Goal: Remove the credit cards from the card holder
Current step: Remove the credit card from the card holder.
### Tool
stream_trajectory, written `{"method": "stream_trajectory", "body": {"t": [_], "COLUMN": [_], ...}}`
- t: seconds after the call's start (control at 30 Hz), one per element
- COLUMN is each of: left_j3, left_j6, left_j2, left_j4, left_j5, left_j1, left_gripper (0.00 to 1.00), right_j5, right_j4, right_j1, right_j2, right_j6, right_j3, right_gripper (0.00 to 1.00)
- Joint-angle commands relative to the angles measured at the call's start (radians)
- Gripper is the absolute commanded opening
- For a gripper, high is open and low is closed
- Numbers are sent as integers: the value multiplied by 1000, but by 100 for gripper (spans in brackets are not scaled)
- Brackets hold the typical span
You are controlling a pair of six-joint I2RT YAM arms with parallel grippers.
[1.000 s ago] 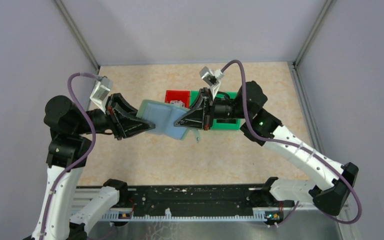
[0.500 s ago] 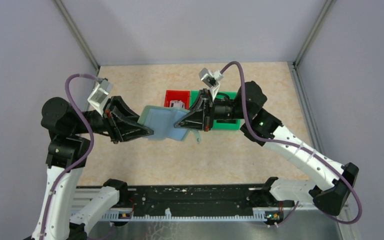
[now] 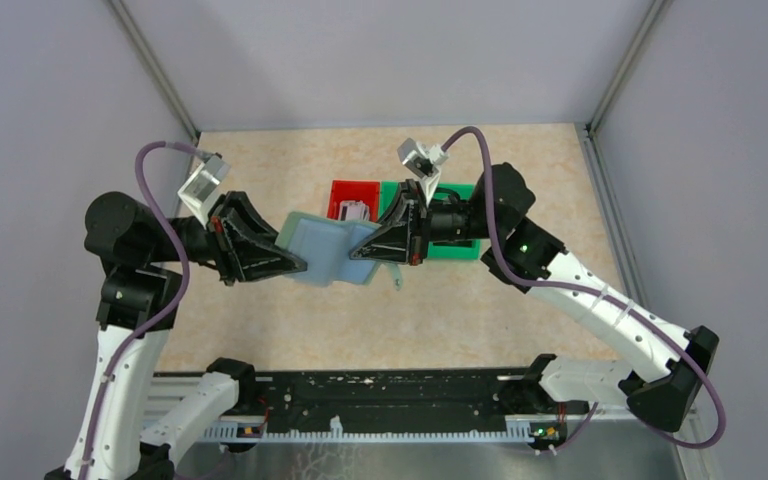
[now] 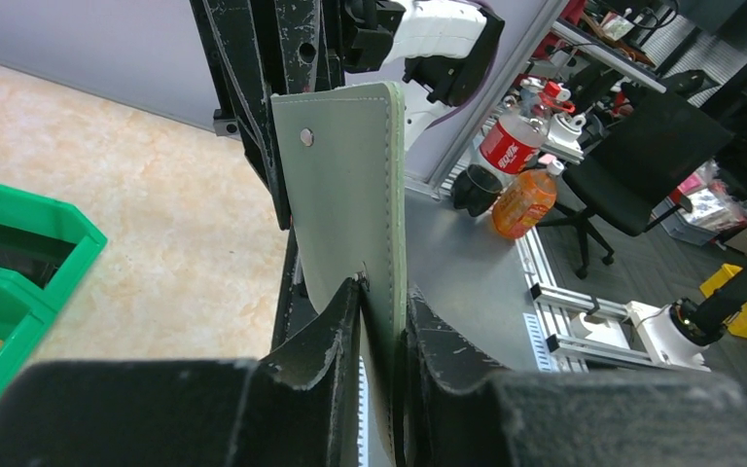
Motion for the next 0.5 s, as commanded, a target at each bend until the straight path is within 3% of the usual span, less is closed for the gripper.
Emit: {"method": "stream_trajectory", "body": {"t": [0.0, 0.17, 0.27, 0.37, 0.47], "left_j3": [-3, -5, 14, 70, 95], "left_j6": [-66, -81, 7, 186, 263], "left_j2": [-9, -7, -12, -6, -6], "left_j4": [93, 110, 26, -155, -215], "left_j5": [55, 62, 30, -94, -160], "left_j1": [-3, -3, -3, -3, -3], "left_gripper": [24, 29, 32, 26, 18], "right_j5": [11, 32, 49, 57, 56], "right_j4": [-3, -35, -61, -81, -80], "right_j1": [5, 5, 4, 3, 2], "right_j2": [-21, -21, -19, -19, -19], "right_j6": [-32, -51, -66, -73, -71], "right_j3": [32, 40, 52, 61, 67], "right_gripper": [0, 0, 0, 0, 0]}}
